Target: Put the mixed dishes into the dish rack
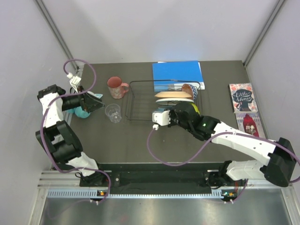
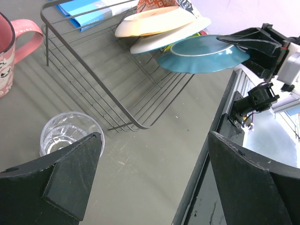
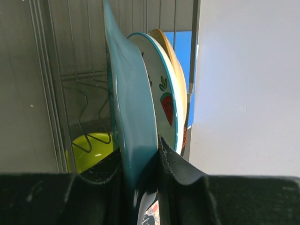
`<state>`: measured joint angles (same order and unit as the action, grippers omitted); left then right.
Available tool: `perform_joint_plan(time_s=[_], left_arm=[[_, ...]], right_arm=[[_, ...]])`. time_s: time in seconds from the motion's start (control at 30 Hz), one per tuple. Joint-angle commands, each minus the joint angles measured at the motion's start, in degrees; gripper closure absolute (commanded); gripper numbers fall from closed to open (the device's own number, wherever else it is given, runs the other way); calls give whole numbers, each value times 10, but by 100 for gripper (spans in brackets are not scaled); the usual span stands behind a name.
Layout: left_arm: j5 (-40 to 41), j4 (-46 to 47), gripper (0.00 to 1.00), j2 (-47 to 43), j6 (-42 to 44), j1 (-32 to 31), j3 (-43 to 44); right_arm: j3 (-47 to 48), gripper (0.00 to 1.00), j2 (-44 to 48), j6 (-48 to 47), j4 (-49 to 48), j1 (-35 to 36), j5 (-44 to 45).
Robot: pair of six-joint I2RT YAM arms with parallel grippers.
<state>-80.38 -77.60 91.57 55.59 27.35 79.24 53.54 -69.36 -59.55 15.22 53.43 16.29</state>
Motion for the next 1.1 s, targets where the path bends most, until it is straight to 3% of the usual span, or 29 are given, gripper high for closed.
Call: perform_joint_plan(time_s=[0.0,0.37,0.63,0.73,0.77,1.07], left_arm=[[-29,-87,1,2,22,7,-6],[-31,-87,1,5,31,11,-11],[-25,-87,1,4,33,12,-14],[-19,-87,1,0,36,12,-14],[-16,-86,1,-2,37,12,-14],[-7,-87,1,-4,43,12,-2]], right_arm=[[32,100,-5,-21,-103,-7,11],[35,100,-45,-20,-94,-17,14],[28,98,-82,44,-108,-27,26],[21,82,-89,71,-109,-30,32],[16,68,-86,77,-110,-30,34],[-12,40,-45,102,-85,-29,59]])
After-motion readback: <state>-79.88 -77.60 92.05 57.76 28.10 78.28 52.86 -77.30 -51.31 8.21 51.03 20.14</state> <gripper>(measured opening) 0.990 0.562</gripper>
